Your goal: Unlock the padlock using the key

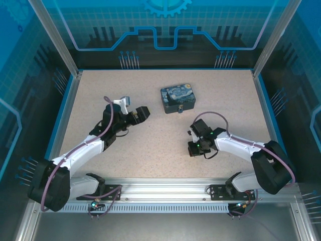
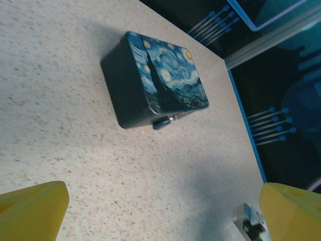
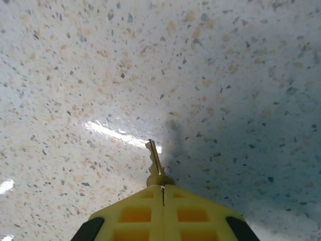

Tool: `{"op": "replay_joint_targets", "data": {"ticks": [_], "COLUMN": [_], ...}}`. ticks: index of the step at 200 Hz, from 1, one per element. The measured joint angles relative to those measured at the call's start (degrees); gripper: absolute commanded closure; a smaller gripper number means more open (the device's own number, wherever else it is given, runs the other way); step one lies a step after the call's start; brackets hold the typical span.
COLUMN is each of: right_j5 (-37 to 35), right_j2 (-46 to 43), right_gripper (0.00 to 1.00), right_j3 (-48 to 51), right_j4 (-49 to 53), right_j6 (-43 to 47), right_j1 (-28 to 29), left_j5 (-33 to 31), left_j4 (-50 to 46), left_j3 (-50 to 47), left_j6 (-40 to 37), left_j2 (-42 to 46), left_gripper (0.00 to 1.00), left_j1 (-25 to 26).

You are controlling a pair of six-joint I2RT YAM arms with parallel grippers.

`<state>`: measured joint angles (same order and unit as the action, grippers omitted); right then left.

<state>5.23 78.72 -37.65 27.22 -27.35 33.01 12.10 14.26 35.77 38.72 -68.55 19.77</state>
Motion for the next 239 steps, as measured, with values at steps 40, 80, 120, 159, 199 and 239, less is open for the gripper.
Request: {"op": "replay_joint_targets", "data": {"ticks": [40, 80, 120, 159, 199, 239], "right_j5": [2.49, 4.17, 4.31, 4.24, 4.22, 4.07], "right_j2": [-1.51, -7.28, -12.28, -14.1, -14.67, -14.38], "right_gripper": [1.0, 1.0, 1.0, 1.0, 1.0, 1.0], "right_j3": [1.46, 1.81, 1.55, 0.44, -0.46, -2.16], "right_j4": [-2.34, -4.85, -7.91, -9.4, -10.86, -11.08], "right_j6": [0.17, 0.37, 0.87, 0.83, 0.33, 0.13], "right_j1": [-1.75, -1.95, -1.95, -1.79, -1.01, -0.09], "left_j5": [3.54, 9.07, 13.62, 16.87, 19.58, 20.87], "left_j4": [0.09, 0.59, 2.16, 5.42, 8.96, 9.7], "left_j3": [0.35, 4.04, 8.92, 11.89, 12.92, 14.1], "left_j6": [2.34, 5.33, 6.73, 8.7, 10.93, 10.91], "left_j2": [-2.78, -8.9, -15.23, -21.35, -25.7, -27.1], "left_gripper": [0.06, 0.23, 0.41, 0.57, 0.63, 0.64], "left_j1": [3.45, 7.23, 11.43, 14.75, 16.7, 17.75]}}
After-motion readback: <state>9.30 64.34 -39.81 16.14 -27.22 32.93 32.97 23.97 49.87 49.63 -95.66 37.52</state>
